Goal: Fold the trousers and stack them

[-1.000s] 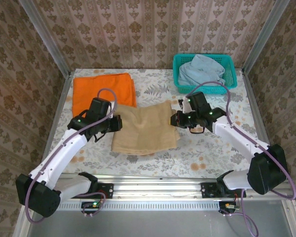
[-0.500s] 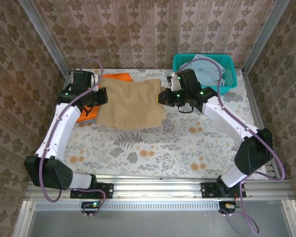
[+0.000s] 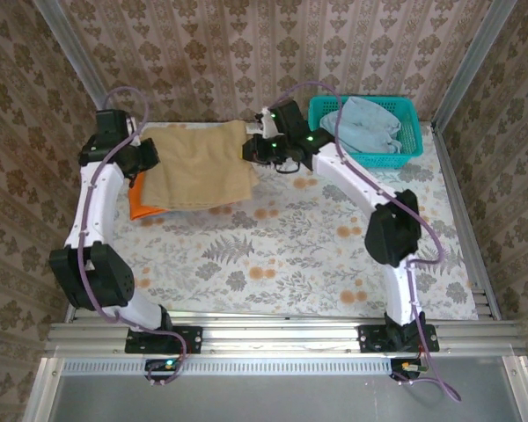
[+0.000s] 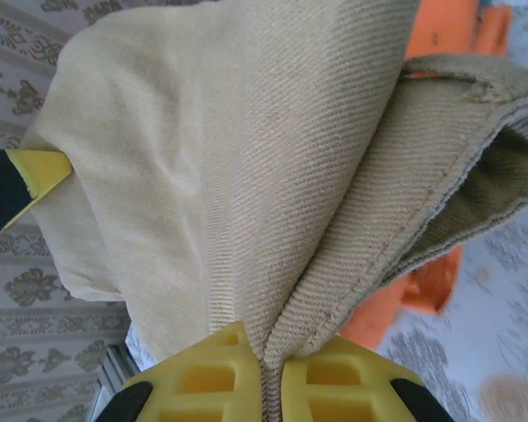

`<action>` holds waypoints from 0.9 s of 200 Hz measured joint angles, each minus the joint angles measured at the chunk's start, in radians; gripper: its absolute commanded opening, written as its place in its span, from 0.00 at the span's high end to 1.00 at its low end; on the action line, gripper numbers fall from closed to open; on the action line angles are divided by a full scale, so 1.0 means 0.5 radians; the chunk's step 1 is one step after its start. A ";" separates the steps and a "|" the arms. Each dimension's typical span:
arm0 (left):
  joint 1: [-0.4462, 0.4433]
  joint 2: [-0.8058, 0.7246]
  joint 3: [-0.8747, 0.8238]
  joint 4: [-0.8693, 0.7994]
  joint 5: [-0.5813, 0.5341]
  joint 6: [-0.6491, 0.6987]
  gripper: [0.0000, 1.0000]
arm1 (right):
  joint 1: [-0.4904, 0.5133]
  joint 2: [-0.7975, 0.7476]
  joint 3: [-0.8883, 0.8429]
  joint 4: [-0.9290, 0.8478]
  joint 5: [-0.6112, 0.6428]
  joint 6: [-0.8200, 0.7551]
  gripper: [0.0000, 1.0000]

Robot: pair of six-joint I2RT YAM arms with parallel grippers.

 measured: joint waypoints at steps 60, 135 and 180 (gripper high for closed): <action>0.189 0.239 0.250 0.024 0.032 0.046 1.00 | 0.021 0.581 0.769 -0.208 -0.047 0.008 1.00; 0.227 0.491 0.254 0.100 -0.021 0.061 1.00 | 0.003 0.964 1.203 -0.289 -0.106 0.111 1.00; 0.240 0.559 0.259 0.108 -0.059 0.060 1.00 | -0.022 1.076 1.207 -0.271 -0.147 0.185 0.89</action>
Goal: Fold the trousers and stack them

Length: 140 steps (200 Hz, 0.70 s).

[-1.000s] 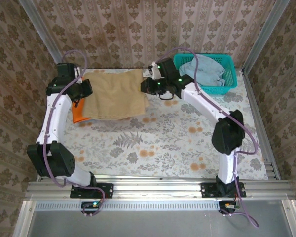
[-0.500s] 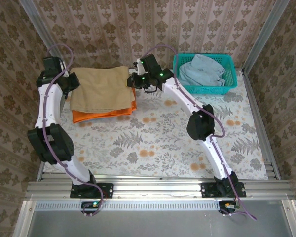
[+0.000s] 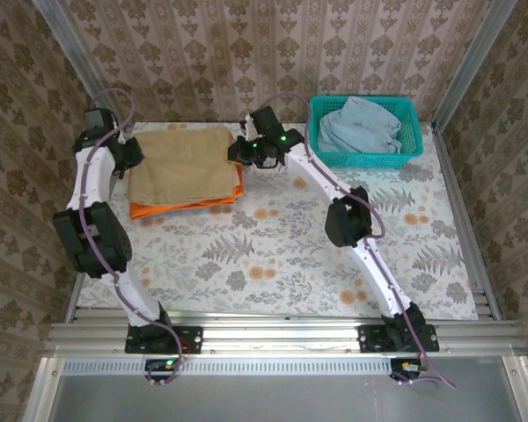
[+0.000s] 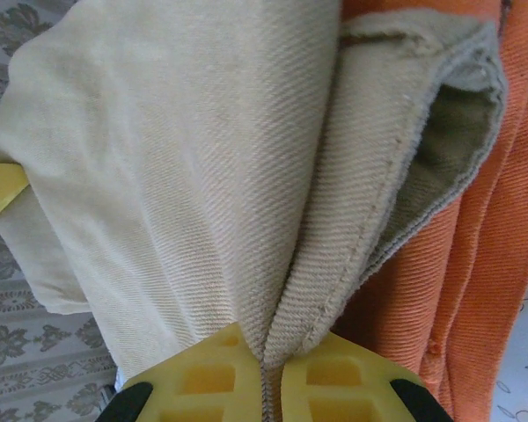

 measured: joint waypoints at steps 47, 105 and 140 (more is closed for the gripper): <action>0.039 0.084 0.016 0.016 -0.070 -0.016 0.16 | -0.058 0.079 0.001 0.054 -0.046 0.105 0.50; 0.041 -0.095 0.020 -0.018 -0.107 -0.040 0.00 | -0.179 -0.072 -0.108 0.002 -0.053 0.037 0.41; -0.316 -0.629 -0.092 -0.024 -0.278 -0.038 0.02 | -0.201 -0.547 -0.672 0.077 -0.060 -0.032 0.39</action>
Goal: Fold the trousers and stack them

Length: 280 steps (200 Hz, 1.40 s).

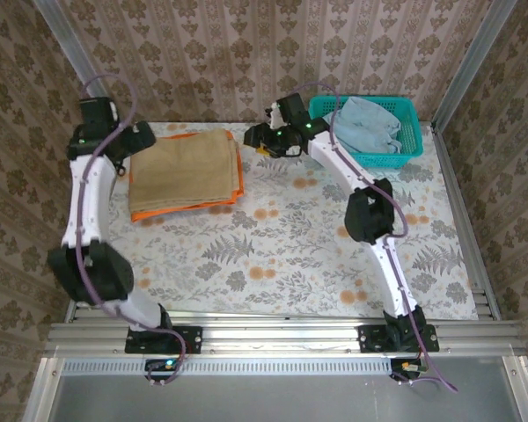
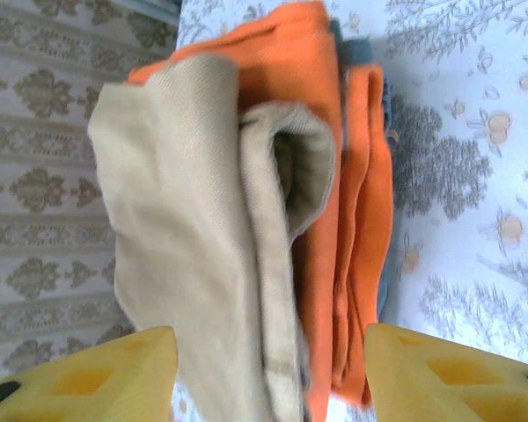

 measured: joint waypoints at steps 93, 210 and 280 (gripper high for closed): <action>-0.839 -0.643 -1.889 1.092 -0.233 -0.650 0.00 | -0.095 -1.289 -2.152 0.723 0.005 0.046 0.35; -0.301 0.260 -2.023 2.683 0.083 -1.017 0.70 | -0.117 -1.415 -2.461 0.747 0.021 -0.050 0.36; -0.153 0.514 -1.917 3.008 0.254 -1.093 0.63 | -0.140 -1.449 -2.409 0.668 0.057 -0.092 0.36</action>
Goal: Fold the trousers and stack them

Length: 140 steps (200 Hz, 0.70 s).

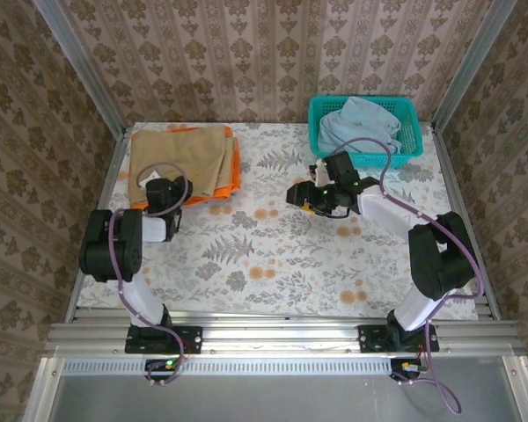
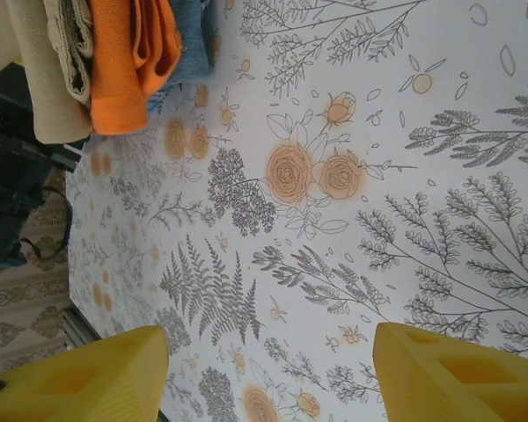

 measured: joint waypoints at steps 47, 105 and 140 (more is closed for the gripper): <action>0.253 0.224 0.438 -0.260 0.192 -0.034 0.61 | -0.052 -0.135 0.000 -0.053 0.013 -0.020 0.36; 0.307 0.320 0.816 -0.664 0.191 -0.133 0.45 | -0.121 -0.270 0.000 -0.095 0.012 -0.067 0.36; 0.286 -0.108 0.396 -0.743 0.178 -0.175 0.27 | -0.171 -0.354 -0.033 -0.123 0.010 -0.073 0.35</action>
